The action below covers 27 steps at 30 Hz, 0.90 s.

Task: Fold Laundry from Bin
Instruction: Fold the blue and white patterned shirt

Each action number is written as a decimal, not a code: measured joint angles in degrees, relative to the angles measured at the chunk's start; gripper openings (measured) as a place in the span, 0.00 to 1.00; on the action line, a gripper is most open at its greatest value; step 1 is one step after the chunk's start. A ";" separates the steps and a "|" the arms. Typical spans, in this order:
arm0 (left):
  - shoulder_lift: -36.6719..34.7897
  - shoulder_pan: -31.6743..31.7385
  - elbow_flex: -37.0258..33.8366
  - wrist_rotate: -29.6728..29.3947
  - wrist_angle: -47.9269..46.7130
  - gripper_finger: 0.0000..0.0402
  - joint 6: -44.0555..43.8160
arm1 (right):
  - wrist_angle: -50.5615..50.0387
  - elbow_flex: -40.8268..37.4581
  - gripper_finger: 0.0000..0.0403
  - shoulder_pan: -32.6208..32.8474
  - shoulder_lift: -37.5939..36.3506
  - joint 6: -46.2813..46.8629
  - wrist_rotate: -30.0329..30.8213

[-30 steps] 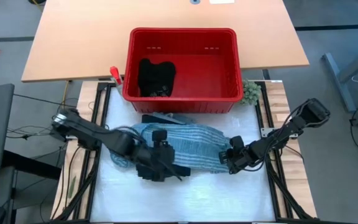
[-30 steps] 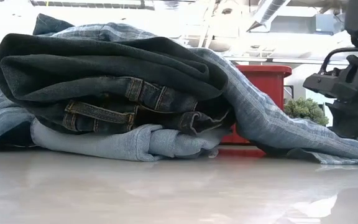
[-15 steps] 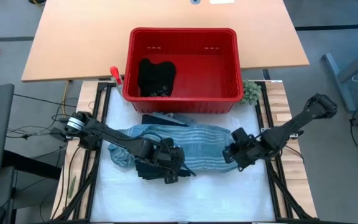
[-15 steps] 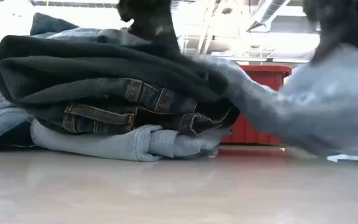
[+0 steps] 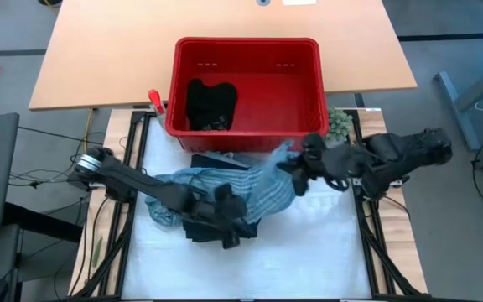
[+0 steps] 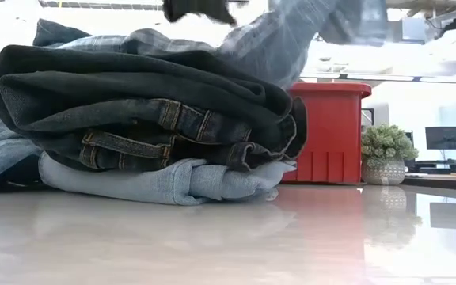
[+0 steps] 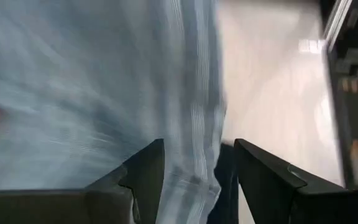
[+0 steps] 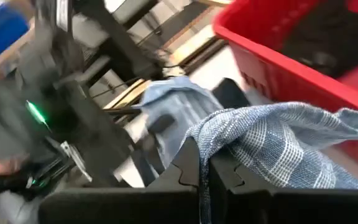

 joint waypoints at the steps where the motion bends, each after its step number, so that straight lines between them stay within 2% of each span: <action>1: -2.80 -0.72 0.26 -2.58 -1.06 0.45 0.32 | -0.21 2.29 0.06 -1.08 1.79 -1.85 -2.11; 6: -14.60 -4.01 -1.75 -11.44 -7.28 0.45 0.54 | -2.09 11.04 0.07 -4.22 8.65 -6.82 -8.47; 11: -17.64 -8.19 -6.69 -13.35 -4.71 0.45 3.58 | -10.64 15.18 0.08 -5.44 12.20 -7.15 -8.66; 18: -10.04 -11.67 -9.58 -14.92 -3.10 0.46 16.48 | -12.76 15.45 0.08 -5.44 11.85 -7.15 -8.50; 23: -1.93 -11.67 -6.48 -17.98 -3.06 0.51 24.11 | -12.79 15.45 0.08 -5.33 11.16 -7.13 -8.45; 27: 2.93 -11.45 -1.71 -19.69 -8.81 0.57 25.32 | -14.17 15.45 0.08 -5.32 10.84 -7.11 -8.51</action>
